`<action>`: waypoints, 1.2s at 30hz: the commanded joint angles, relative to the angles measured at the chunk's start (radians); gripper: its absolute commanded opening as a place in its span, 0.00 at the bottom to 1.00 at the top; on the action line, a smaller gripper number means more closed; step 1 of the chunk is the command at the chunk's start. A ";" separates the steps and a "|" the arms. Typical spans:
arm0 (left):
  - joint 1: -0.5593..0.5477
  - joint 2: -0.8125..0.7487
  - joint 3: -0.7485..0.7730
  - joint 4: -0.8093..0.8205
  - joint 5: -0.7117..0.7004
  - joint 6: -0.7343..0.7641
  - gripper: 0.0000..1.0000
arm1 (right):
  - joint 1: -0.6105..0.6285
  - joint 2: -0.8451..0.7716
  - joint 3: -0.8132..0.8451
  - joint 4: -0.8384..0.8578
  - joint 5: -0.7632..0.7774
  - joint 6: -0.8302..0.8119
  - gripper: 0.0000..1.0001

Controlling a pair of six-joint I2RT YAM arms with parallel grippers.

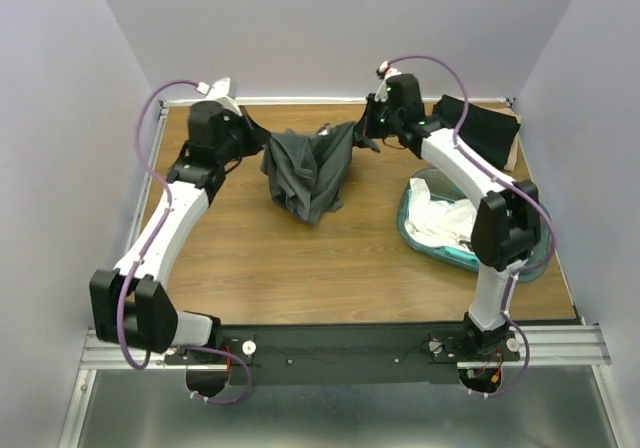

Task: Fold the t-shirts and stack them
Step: Flatten the tshirt out

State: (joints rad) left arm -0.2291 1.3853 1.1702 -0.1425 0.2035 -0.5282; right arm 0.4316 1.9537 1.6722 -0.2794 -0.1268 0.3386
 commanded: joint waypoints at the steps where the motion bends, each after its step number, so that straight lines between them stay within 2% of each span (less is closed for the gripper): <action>1: 0.080 -0.071 0.014 -0.060 0.074 -0.019 0.00 | -0.048 -0.142 0.076 -0.021 0.046 -0.021 0.00; 4: 0.131 -0.115 0.013 -0.062 0.129 -0.038 0.00 | -0.076 -0.221 0.103 -0.027 0.059 -0.033 0.00; 11: 0.192 -0.152 -0.009 -0.045 0.191 -0.049 0.00 | -0.099 -0.343 0.164 -0.032 0.215 -0.113 0.00; 14: 0.255 -0.131 -0.070 -0.011 0.217 -0.047 0.00 | -0.117 -0.322 0.176 -0.032 0.239 -0.138 0.00; 18: 0.362 -0.053 -0.106 0.047 0.274 -0.052 0.00 | -0.139 -0.254 0.178 -0.034 0.197 -0.125 0.00; 22: 0.369 0.014 -0.084 -0.003 0.260 0.013 0.00 | -0.140 -0.259 0.162 -0.030 0.170 -0.092 0.00; 24: 0.369 0.033 -0.102 -0.014 0.235 0.046 0.20 | -0.139 -0.262 0.140 -0.030 0.145 -0.082 0.00; 25: 0.369 0.035 -0.130 -0.019 0.203 0.051 0.36 | -0.139 -0.265 0.124 -0.030 0.104 -0.070 0.00; 27: 0.364 0.026 -0.151 -0.016 0.165 0.065 0.47 | -0.139 -0.263 0.083 -0.030 0.069 -0.053 0.00; 31: 0.300 0.004 -0.175 -0.028 0.077 0.086 0.53 | -0.139 -0.240 -0.026 -0.027 0.001 -0.012 0.00; 36: 0.071 0.073 -0.169 -0.028 0.033 0.067 0.60 | -0.137 -0.205 -0.107 -0.018 -0.043 0.013 0.01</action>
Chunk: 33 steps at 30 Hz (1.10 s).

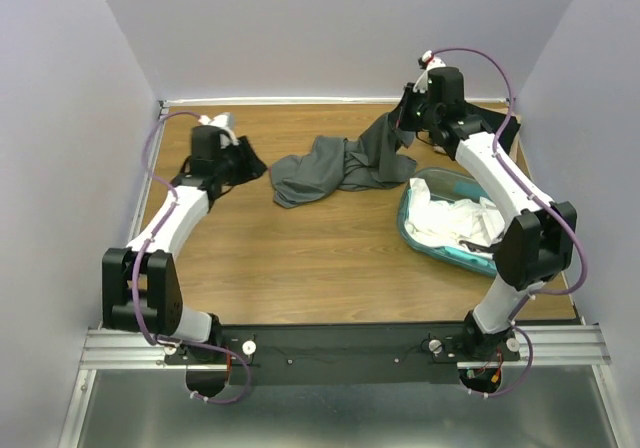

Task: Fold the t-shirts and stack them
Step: Flatten the tshirt out

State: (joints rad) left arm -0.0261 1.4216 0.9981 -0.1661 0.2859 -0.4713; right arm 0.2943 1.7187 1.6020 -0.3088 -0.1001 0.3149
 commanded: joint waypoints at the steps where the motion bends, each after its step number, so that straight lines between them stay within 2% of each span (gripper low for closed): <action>1: -0.153 0.057 0.007 0.006 -0.048 0.004 0.59 | -0.001 0.033 -0.040 0.016 -0.073 0.039 0.00; 3: -0.211 0.123 0.019 0.023 -0.042 -0.004 0.59 | 0.000 0.042 -0.053 0.017 -0.082 0.041 0.00; 8: -0.264 0.272 0.120 0.010 -0.105 0.025 0.60 | -0.001 0.044 -0.080 0.027 -0.101 0.050 0.00; 12: -0.282 0.322 0.183 -0.023 -0.175 0.057 0.61 | -0.001 0.033 -0.099 0.031 -0.104 0.056 0.00; 26: -0.327 0.468 0.307 -0.050 -0.197 0.089 0.61 | -0.001 0.025 -0.134 0.042 -0.104 0.059 0.00; 33: -0.367 0.507 0.347 -0.092 -0.323 0.111 0.62 | 0.000 0.025 -0.140 0.043 -0.107 0.064 0.00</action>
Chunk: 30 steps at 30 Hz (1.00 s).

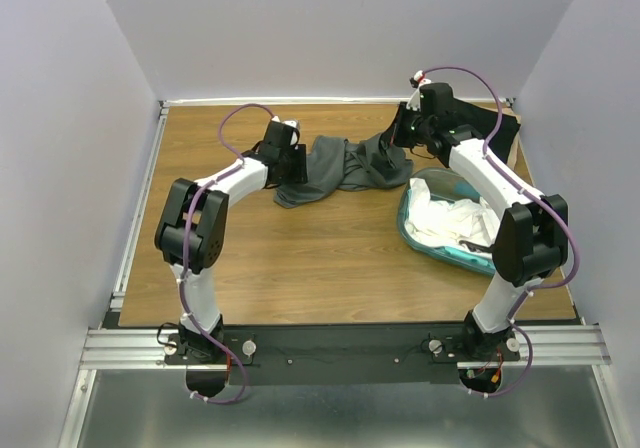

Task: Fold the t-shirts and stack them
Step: Flatten the tshirt out

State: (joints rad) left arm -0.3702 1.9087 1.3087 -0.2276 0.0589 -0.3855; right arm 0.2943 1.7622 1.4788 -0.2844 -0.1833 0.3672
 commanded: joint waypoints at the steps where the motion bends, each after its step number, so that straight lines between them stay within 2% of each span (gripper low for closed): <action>1: -0.024 0.027 0.040 -0.032 -0.100 0.027 0.62 | -0.001 -0.018 -0.018 0.019 -0.025 0.013 0.00; 2: -0.032 0.030 0.044 -0.033 -0.102 0.028 0.62 | -0.001 -0.018 -0.020 0.019 -0.028 0.013 0.00; 4: -0.036 0.041 0.047 -0.033 -0.103 0.030 0.50 | 0.000 -0.018 -0.022 0.019 -0.027 0.013 0.00; 5: -0.039 0.044 0.050 -0.035 -0.096 0.030 0.31 | -0.001 -0.020 -0.022 0.019 -0.027 0.012 0.00; 8: -0.039 0.047 0.049 -0.026 -0.073 0.027 0.05 | -0.001 -0.027 -0.023 0.019 -0.024 0.012 0.00; 9: -0.038 0.044 0.047 -0.023 -0.064 0.027 0.00 | -0.001 -0.035 -0.020 0.019 -0.021 0.010 0.01; 12: -0.026 0.017 0.064 -0.022 -0.064 0.020 0.00 | -0.001 -0.052 -0.011 0.017 0.008 0.006 0.00; 15: 0.031 -0.095 0.096 -0.029 0.019 -0.009 0.00 | -0.001 -0.087 0.008 0.013 0.051 -0.022 0.00; 20: 0.166 -0.258 0.168 -0.035 0.113 -0.030 0.00 | -0.029 -0.164 0.086 0.002 0.116 -0.062 0.00; 22: 0.218 -0.313 0.185 -0.055 0.195 -0.033 0.00 | -0.047 -0.196 0.132 -0.001 0.143 -0.082 0.00; 30: 0.298 -0.494 0.133 -0.065 0.330 -0.042 0.00 | -0.060 -0.302 0.267 -0.004 0.338 -0.189 0.01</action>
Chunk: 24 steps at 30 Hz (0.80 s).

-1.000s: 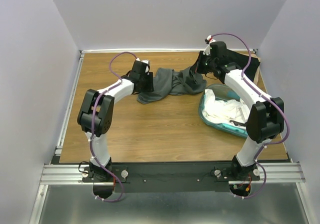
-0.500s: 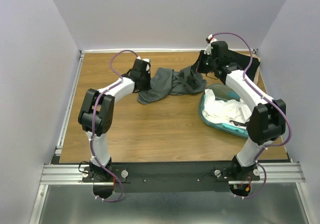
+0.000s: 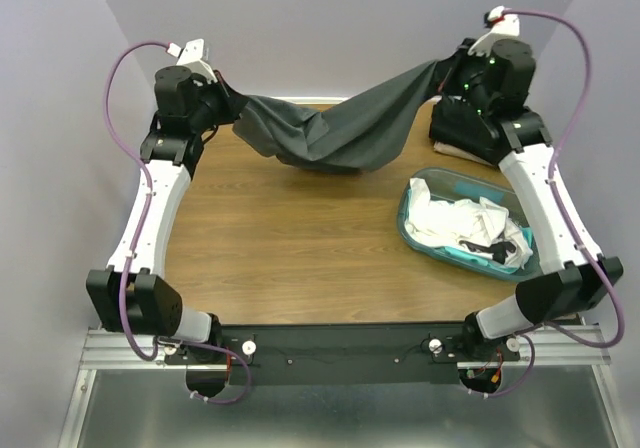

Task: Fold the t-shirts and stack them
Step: Flatten the tshirt out

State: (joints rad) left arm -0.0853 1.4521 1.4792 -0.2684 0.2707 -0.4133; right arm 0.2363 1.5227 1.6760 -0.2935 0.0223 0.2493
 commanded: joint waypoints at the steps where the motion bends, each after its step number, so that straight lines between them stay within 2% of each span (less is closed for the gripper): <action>1: 0.018 -0.076 -0.048 -0.022 0.133 -0.033 0.00 | -0.003 -0.070 0.079 0.005 0.146 -0.088 0.00; 6: 0.076 -0.186 -0.089 -0.012 0.203 -0.094 0.00 | -0.002 -0.098 0.148 0.007 0.185 -0.120 0.00; 9: 0.120 -0.196 -0.137 -0.009 0.222 -0.104 0.00 | -0.002 -0.078 0.157 0.010 0.182 -0.127 0.00; 12: 0.173 -0.156 -0.230 0.026 0.245 -0.104 0.00 | -0.002 -0.012 0.148 0.008 0.157 -0.117 0.00; 16: 0.216 -0.041 -0.341 0.171 0.237 -0.105 0.02 | -0.003 0.108 0.117 0.013 0.104 -0.079 0.00; 17: 0.219 -0.004 -0.349 0.195 0.211 -0.098 0.22 | -0.002 0.164 0.104 0.016 0.090 -0.071 0.00; 19: 0.217 0.129 -0.330 0.209 0.176 -0.084 0.39 | -0.002 0.224 0.094 0.017 0.053 -0.055 0.00; 21: 0.217 0.238 -0.294 0.209 0.127 -0.062 0.51 | -0.002 0.304 0.082 0.020 0.024 -0.038 0.00; 23: 0.213 0.264 -0.296 0.204 0.114 -0.062 0.55 | -0.002 0.338 0.076 0.020 0.007 -0.024 0.00; 24: 0.207 0.266 -0.313 0.202 0.064 -0.061 0.59 | -0.002 0.352 0.070 0.020 -0.008 -0.021 0.00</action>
State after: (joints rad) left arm 0.1295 1.6978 1.1645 -0.0937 0.4332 -0.4950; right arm 0.2363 1.8324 1.7657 -0.2642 0.0875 0.1913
